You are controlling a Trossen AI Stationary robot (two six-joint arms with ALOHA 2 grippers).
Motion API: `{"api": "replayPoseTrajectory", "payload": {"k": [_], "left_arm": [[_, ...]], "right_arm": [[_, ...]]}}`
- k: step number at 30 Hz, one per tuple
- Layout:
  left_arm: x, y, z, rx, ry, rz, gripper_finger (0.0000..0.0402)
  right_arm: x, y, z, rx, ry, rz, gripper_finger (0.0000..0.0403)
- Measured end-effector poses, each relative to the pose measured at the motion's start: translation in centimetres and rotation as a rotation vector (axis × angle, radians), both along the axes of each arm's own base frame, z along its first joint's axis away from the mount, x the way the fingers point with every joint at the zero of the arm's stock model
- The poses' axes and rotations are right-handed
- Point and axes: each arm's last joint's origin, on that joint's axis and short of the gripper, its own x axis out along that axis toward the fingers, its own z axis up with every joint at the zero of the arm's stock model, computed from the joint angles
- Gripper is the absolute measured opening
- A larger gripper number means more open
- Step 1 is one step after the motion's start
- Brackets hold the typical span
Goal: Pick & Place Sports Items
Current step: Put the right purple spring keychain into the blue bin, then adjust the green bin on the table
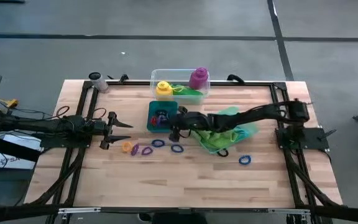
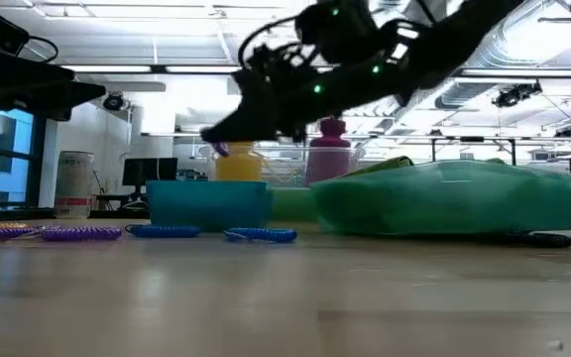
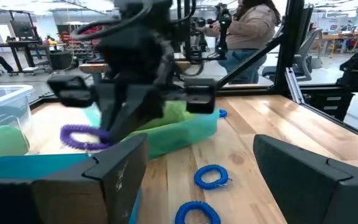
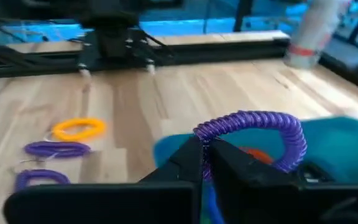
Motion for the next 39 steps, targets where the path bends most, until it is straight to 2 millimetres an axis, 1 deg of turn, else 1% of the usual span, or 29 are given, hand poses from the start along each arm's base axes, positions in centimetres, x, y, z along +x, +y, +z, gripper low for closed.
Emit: {"api": "replayPoseTrajectory", "payload": {"k": [3, 5, 14, 17, 20, 22, 25, 28, 33, 39], "left_arm": [[0.0, 0.0, 0.0, 0.000, 0.000, 0.000, 0.0236], [0.0, 0.0, 0.0, 0.000, 0.000, 0.000, 0.0236], [0.0, 0.0, 0.0, 0.000, 0.000, 0.000, 0.0236], [0.0, 0.0, 0.0, 0.000, 0.000, 0.000, 0.0236], [0.0, 0.0, 0.0, 0.000, 0.001, 0.000, 0.0236], [0.0, 0.0, 0.0, 0.000, 0.000, 0.000, 0.0236], [0.0, 0.0, 0.0, 0.000, 0.000, 0.000, 0.0236], [0.0, 0.0, 0.0, 0.000, 0.000, 0.000, 0.0236], [0.0, 0.0, 0.0, 0.000, 0.000, 0.000, 0.0236], [0.0, 0.0, 0.0, 0.000, 0.000, 0.000, 0.0236]], "right_arm": [[0.0, -0.8, -0.6, 0.052, 0.015, -0.036, 0.0006], [-0.1, -1.2, -0.8, 0.070, 0.030, -0.053, 0.0023], [-0.1, -1.6, -0.9, 0.112, 0.032, -0.081, 0.0154], [-0.2, -1.6, -0.9, 0.112, 0.036, -0.081, 0.0184], [-0.2, -1.6, -0.9, 0.124, 0.029, -0.085, 0.0205], [-0.3, -1.6, -0.6, 0.140, 0.037, -0.092, 0.0213], [-0.9, -1.6, 0.5, 0.158, 0.050, -0.100, 0.0217], [-1.8, -1.4, 1.5, 0.162, 0.112, -0.104, 0.0217], [-4.0, -0.8, 4.1, 0.164, 0.208, -0.100, 0.0217], [-7.3, 0.5, 7.0, 0.128, 0.326, -0.057, 0.0217]]}}
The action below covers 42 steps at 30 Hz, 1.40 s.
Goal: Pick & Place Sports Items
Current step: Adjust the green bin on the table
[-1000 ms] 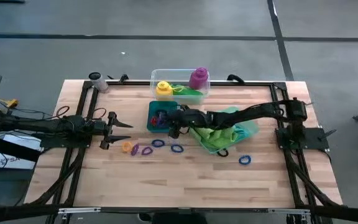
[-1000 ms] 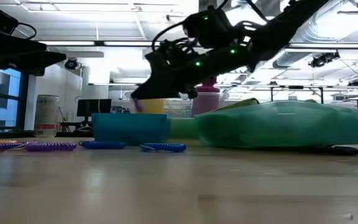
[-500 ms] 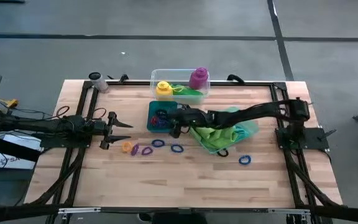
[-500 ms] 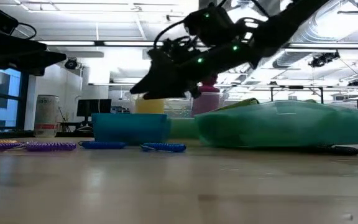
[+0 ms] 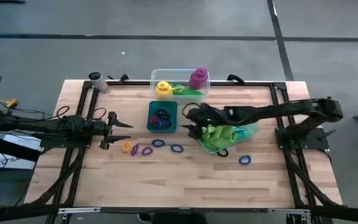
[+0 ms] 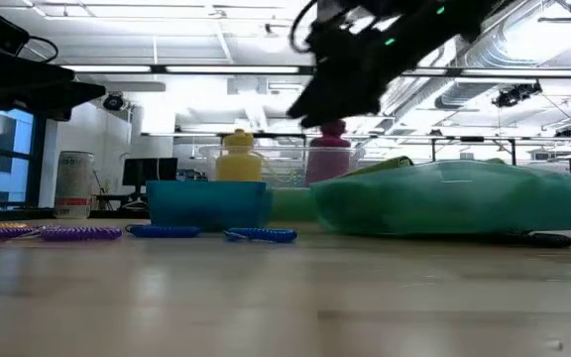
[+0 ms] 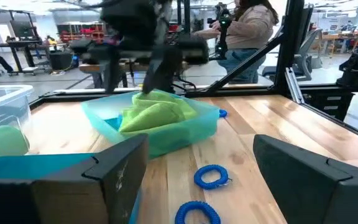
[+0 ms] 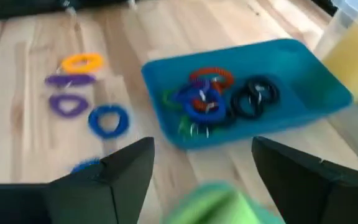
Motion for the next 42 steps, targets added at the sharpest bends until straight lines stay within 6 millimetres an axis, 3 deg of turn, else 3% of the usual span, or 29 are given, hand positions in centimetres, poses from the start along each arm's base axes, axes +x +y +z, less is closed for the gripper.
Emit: {"api": "replayPoseTrajectory", "payload": {"k": [9, 19, 27, 36, 42], "left_arm": [[0.0, 0.0, 0.0, 0.000, 0.000, 0.000, 0.0236], [0.0, 0.0, 0.0, 0.000, 0.001, 0.000, 0.0236], [0.0, 0.0, 0.0, 0.000, 0.000, 0.000, 0.0236], [0.0, 0.0, 0.0, 0.000, 0.001, 0.000, 0.0236], [0.0, 0.0, 0.0, 0.000, 0.001, 0.000, 0.0236]], "right_arm": [[-6.4, 1.3, 3.2, 0.031, 0.225, 0.025, 0.0217], [-12.2, 2.2, 3.5, -0.012, 0.603, 0.179, 0.0217], [-13.4, 2.4, 2.7, -0.030, 0.811, 0.224, 0.0217], [-13.2, 2.5, 1.9, -0.059, 0.867, 0.360, 0.0217], [-14.0, 2.6, -0.2, -0.011, 0.931, 0.425, 0.0217]]}}
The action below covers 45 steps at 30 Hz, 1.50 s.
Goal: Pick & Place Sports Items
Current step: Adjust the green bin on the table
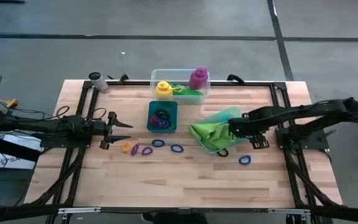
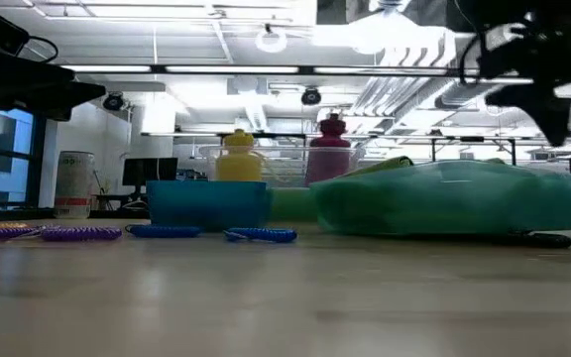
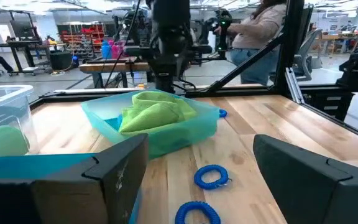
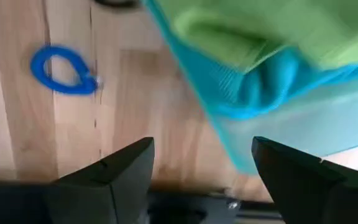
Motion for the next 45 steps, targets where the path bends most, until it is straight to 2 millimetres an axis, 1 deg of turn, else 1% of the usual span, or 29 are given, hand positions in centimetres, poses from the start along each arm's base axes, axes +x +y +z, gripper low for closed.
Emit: {"api": "replayPoseTrajectory", "payload": {"k": [2, 6, 11, 16, 25, 27, 29, 32, 39, 45], "left_arm": [[0.0, 0.0, 0.0, 0.000, 0.000, 0.000, 0.0236], [0.0, 0.0, 0.0, 0.000, 0.000, 0.000, 0.0236], [0.0, 0.0, 0.0, 0.000, 0.000, 0.001, 0.0236], [0.0, 0.0, 0.0, 0.000, 0.000, 0.000, 0.0236], [0.0, 0.0, 0.0, 0.000, 0.000, 0.000, 0.0236], [0.0, 0.0, 0.0, 0.000, -0.001, 0.000, 0.0236], [0.0, 0.0, 0.0, 0.000, 0.000, 0.000, 0.0236], [0.0, 0.0, 0.0, 0.000, -0.001, 0.000, 0.0236], [0.0, 0.0, 0.0, 0.000, 0.000, 0.001, 0.0236], [0.0, 0.0, 0.0, 0.000, 0.000, 0.000, 0.0236]], "right_arm": [[-0.3, 0.1, -0.7, 0.024, 0.022, -0.001, 0.0217], [-0.3, 0.2, -1.8, 0.062, 0.015, -0.002, 0.0217], [0.1, 0.2, -2.5, 0.051, -0.038, 0.030, 0.0217], [0.3, 0.2, -3.6, 0.054, -0.083, 0.081, 0.0217], [-0.3, 0.0, -5.5, 0.019, -0.065, 0.070, 0.0217], [-0.3, 0.0, -5.8, 0.005, -0.073, 0.057, 0.0210], [-0.2, -0.1, -5.9, -0.008, -0.090, 0.053, 0.0192], [0.0, -0.1, -6.1, -0.017, -0.116, 0.050, 0.0150], [0.3, 0.0, -6.0, -0.004, -0.153, 0.048, 0.0008], [0.3, -0.1, -6.0, -0.014, -0.154, -0.031, 0.0001]]}}
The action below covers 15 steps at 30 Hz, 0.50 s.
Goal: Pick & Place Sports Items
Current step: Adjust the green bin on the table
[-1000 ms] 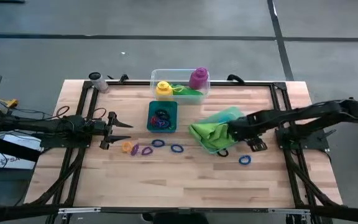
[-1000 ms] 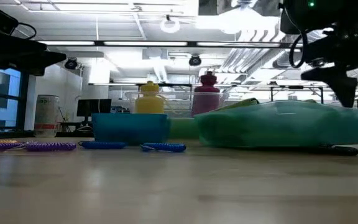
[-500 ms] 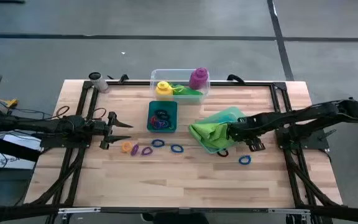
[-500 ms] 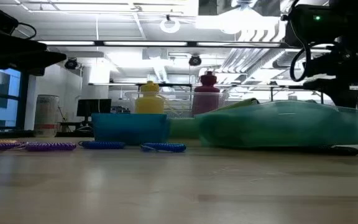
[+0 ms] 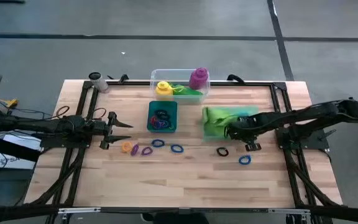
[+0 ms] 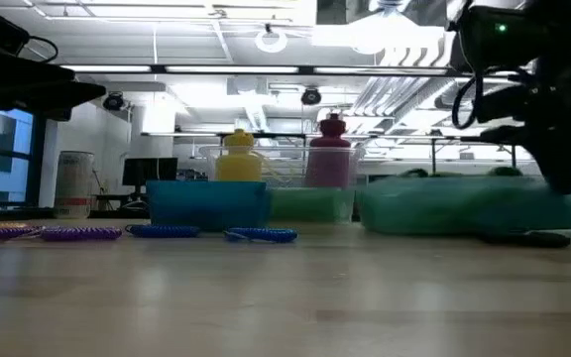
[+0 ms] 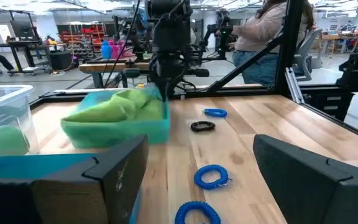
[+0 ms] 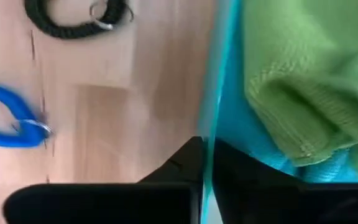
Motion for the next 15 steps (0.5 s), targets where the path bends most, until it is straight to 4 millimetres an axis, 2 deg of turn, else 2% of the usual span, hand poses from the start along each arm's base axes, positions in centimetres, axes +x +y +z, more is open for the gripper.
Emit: {"api": "replayPoseTrajectory", "payload": {"k": [8, 15], "left_arm": [[0.0, 0.0, 0.0, 0.000, -0.001, 0.000, 0.0236], [0.0, 0.0, 0.0, 0.000, 0.000, 0.000, 0.0236]], "right_arm": [[0.0, 0.0, 1.2, 0.003, -0.116, -0.028, 0.0001], [1.1, 0.0, 2.1, 0.014, -0.286, -0.086, 0.0001]]}}
